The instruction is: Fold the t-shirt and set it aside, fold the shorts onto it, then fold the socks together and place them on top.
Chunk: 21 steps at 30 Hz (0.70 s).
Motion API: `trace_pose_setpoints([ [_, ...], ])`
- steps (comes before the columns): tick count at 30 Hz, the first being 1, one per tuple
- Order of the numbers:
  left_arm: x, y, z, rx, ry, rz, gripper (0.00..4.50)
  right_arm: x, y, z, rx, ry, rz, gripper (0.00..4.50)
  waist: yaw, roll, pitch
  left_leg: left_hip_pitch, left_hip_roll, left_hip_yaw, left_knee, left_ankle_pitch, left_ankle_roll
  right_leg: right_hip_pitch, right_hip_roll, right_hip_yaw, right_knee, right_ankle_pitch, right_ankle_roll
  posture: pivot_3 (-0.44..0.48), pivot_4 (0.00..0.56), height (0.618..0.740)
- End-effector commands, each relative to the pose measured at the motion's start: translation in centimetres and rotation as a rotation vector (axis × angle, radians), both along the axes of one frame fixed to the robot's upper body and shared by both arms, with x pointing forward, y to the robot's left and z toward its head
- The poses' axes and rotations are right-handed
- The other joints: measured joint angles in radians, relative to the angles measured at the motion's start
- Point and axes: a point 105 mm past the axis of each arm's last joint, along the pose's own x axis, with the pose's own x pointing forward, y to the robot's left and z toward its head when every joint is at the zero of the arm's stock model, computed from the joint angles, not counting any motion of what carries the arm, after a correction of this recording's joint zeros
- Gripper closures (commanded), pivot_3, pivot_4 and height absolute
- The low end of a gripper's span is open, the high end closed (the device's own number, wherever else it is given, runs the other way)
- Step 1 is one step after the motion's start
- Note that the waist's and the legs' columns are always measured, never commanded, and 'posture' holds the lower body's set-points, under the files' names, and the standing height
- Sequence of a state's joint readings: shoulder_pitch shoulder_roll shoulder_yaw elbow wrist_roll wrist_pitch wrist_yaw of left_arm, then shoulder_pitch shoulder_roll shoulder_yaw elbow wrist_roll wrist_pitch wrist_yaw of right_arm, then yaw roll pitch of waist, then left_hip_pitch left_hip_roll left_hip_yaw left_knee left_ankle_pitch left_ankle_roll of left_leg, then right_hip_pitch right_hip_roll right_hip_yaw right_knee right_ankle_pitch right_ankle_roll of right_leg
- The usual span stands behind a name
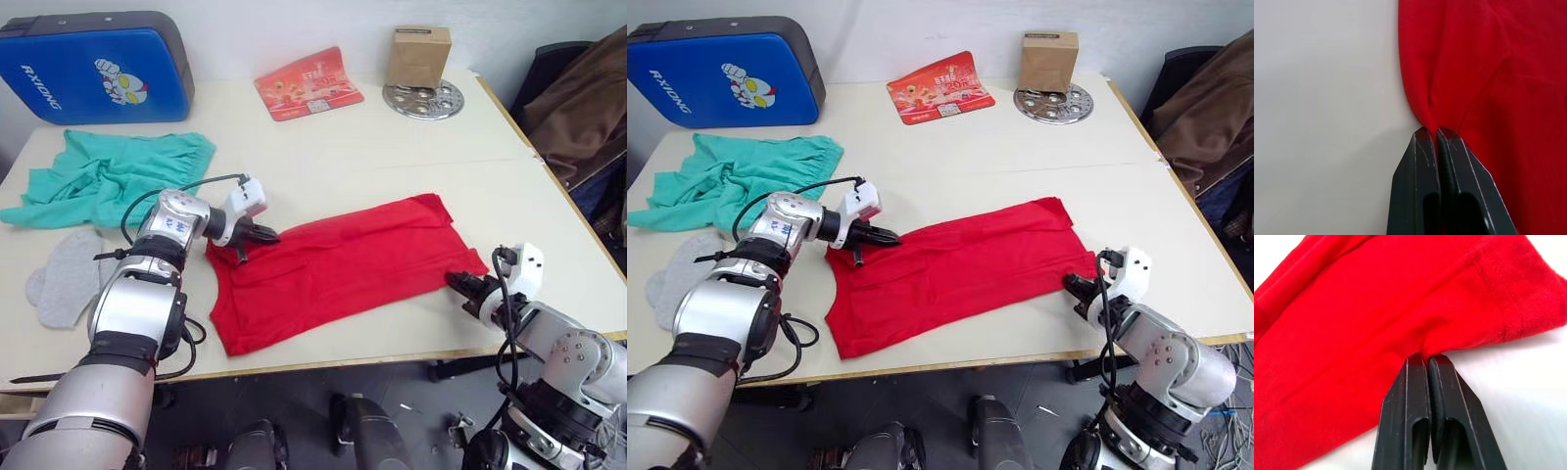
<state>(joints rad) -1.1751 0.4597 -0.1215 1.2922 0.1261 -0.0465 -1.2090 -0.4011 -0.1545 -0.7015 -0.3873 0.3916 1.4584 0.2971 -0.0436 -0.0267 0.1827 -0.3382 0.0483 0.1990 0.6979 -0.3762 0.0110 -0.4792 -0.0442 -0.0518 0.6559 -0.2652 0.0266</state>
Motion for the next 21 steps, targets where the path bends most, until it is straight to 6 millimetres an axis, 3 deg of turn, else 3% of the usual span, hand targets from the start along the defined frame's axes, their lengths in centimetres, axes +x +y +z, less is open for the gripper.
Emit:
trace_pose_setpoints([
  [1, -0.5, 1.0, -0.6, -0.059, 0.032, 0.03, 4.5, 1.7, 0.3, 0.8, -0.045, -0.022, 0.045, 4.45, -0.008, 0.0, 0.0, 0.0, 0.001, 0.0, 0.0, 0.0, 0.0, 0.0, 0.0, 0.0, 0.0, 0.0, 0.0, 0.0, 0.15, 0.74],
  [4, -0.6, 1.1, -0.9, -0.101, 0.033, 0.05, 4.5, 3.4, 0.4, 1.1, -0.085, -0.02, 0.086, 4.45, -0.013, 0.0, 0.0, 0.001, 0.001, 0.001, 0.0, 0.0, 0.0, 0.0, -0.001, 0.001, 0.001, 0.0, 0.0, 0.0, 0.15, 0.74],
  [9, -1.9, 1.1, -1.9, -0.204, 0.085, 0.079, 4.5, 7.9, 0.7, 1.9, -0.186, -0.034, 0.142, 4.45, -0.022, 0.0, 0.0, 0.003, 0.003, 0.003, -0.001, 0.0, 0.0, 0.0, -0.001, 0.003, 0.001, 0.0, 0.0, 0.0, 0.15, 0.74],
  [14, -6.0, 0.1, -3.3, -0.298, 0.117, 0.171, 4.5, 12.6, 1.8, 3.1, -0.256, -0.062, 0.16, 4.45, -0.044, 0.002, -0.001, 0.003, 0.006, 0.003, -0.002, 0.0, -0.001, 0.0, -0.003, 0.004, 0.004, 0.0, 0.0, 0.0, 0.15, 0.74],
  [21, -9.2, -1.3, -2.7, -0.405, 0.116, 0.331, 4.5, 15.0, 2.7, 3.6, -0.355, -0.112, 0.186, 4.45, -0.041, 0.003, -0.002, 0.003, 0.007, 0.003, -0.002, 0.0, -0.001, 0.001, -0.003, 0.004, 0.003, 0.0, 0.0, 0.0, 0.15, 0.74],
])
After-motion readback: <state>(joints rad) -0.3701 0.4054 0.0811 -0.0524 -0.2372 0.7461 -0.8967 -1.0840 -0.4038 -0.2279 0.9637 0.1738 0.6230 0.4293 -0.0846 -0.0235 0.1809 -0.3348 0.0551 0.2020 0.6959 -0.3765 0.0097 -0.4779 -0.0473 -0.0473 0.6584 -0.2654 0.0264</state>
